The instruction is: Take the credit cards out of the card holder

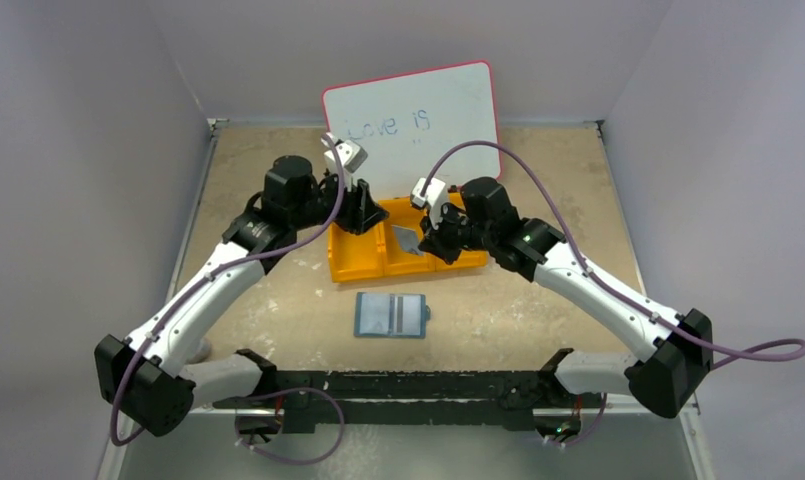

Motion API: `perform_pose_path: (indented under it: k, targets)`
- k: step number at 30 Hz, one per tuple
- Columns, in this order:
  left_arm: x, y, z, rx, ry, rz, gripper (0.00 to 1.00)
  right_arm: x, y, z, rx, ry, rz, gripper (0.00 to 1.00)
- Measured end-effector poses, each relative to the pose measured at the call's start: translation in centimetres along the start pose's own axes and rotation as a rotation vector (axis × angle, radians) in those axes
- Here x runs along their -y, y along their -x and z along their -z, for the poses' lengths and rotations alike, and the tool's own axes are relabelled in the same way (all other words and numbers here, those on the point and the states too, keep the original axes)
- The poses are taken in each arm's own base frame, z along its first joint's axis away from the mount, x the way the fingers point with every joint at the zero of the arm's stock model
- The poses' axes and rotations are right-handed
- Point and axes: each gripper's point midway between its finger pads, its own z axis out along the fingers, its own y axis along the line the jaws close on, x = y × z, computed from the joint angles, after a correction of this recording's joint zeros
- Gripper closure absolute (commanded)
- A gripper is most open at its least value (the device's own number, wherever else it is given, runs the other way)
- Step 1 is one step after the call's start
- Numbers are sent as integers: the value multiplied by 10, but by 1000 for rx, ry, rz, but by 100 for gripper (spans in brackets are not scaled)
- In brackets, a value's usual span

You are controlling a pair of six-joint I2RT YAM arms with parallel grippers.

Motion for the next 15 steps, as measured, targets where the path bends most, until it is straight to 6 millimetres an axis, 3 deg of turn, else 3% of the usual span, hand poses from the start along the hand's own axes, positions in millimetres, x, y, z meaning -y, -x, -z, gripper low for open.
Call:
perform_pose_path:
  k: [6, 15]
  targets:
    - [26, -15, -1, -15, -189, -77, 56, 0, -1, -2, -5, 4, -2, 100]
    - [30, -28, -12, -47, -281, -162, 54, -2, -2, -3, -7, 14, -2, 100]
